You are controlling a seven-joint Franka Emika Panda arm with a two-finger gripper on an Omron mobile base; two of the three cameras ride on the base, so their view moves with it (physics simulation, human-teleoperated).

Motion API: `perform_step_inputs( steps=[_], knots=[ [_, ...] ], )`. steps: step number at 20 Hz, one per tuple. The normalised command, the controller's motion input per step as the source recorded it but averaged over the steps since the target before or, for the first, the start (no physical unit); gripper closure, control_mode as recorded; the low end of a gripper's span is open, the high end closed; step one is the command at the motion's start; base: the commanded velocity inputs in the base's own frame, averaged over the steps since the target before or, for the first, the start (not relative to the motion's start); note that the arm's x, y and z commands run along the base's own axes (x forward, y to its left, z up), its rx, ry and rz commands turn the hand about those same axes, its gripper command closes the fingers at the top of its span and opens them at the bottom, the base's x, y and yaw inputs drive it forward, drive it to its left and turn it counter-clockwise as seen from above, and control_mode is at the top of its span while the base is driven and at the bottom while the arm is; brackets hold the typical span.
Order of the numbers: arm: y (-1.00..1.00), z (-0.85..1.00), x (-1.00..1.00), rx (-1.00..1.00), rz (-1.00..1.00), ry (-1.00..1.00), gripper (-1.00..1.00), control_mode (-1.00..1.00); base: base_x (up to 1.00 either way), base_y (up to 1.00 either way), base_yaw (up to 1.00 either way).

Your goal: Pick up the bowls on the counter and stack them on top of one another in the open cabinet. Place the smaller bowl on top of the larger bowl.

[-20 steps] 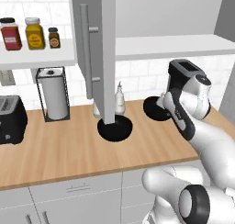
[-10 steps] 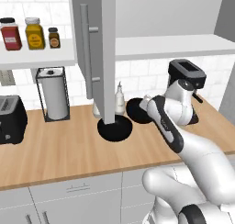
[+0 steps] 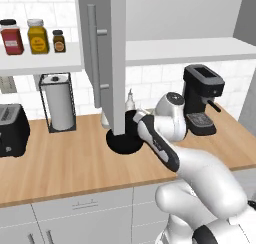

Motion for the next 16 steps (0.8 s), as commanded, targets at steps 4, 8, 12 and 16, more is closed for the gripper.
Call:
perform_step_inputs(
  steps=[4,8,12,16],
  knots=[
    [0.05,-0.22,0.54,-0.03,0.00,0.03,1.00,-1.00,0.00,0.00,0.00],
    [0.20,-0.31,0.41,-0.07,0.00,0.17,1.00,-1.00,0.00,0.00,0.00],
    [0.19,-0.32,0.12,-0.04,0.00,0.17,1.00,-1.00,0.00,0.00,0.00],
    [0.00,-0.23,0.29,0.00,0.00,0.11,1.00,-1.00,0.00,0.00,0.00]
  ],
)
